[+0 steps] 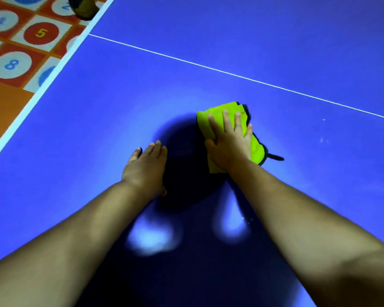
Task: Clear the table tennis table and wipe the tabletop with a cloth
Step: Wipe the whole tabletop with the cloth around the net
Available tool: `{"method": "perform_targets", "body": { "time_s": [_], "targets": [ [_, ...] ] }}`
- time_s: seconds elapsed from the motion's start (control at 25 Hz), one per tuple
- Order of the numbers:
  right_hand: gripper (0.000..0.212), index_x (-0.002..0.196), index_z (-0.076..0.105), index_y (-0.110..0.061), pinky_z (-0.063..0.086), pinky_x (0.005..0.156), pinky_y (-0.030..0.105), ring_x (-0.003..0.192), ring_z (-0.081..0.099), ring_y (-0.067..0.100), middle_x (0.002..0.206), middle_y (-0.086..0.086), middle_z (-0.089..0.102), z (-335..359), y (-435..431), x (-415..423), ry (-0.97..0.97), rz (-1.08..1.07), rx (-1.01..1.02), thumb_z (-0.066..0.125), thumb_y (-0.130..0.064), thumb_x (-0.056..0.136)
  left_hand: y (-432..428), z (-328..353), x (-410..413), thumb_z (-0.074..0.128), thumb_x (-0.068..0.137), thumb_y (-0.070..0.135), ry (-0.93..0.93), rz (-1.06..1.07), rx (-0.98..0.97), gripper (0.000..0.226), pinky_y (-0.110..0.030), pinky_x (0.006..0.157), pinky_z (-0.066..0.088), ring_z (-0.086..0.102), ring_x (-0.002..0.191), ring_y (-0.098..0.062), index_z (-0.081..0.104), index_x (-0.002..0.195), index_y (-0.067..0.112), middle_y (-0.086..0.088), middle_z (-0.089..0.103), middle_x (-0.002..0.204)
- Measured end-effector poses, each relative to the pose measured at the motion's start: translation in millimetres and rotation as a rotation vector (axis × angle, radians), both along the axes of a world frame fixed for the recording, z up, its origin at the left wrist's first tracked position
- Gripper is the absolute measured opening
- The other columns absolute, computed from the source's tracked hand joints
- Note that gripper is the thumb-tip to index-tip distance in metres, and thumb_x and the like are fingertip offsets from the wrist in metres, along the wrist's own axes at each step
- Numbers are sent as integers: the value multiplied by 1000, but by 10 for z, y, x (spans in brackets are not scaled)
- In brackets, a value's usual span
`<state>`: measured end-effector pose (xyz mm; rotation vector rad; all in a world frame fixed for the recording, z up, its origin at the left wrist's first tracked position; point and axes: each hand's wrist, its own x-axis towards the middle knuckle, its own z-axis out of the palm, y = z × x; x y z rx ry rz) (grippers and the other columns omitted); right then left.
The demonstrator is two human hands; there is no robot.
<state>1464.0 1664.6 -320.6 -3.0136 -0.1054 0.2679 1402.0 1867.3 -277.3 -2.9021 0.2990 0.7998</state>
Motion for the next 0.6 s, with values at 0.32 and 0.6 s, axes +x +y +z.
{"method": "perform_targets", "body": {
  "time_s": [0.32,0.6],
  "targets": [
    [68,147,34,-35,13,108,66,146,10,38,160,5,18,11,392,-1782,6,101,-109,29,-49,81,341,-50,-1336,37,96,44,-298,67,-81,79,-37,116,-1,-7,145,-22,-9,147,5,-10,-10,157],
    [65,135,55,-31,33,99,69,136,35,42,146,11,45,67,918,-3207,-50,178,-126,33,-48,76,911,-81,-2657,82,64,13,-424,134,-285,73,-55,96,39,51,120,-42,51,125,-10,-27,52,130]
  ]
}}
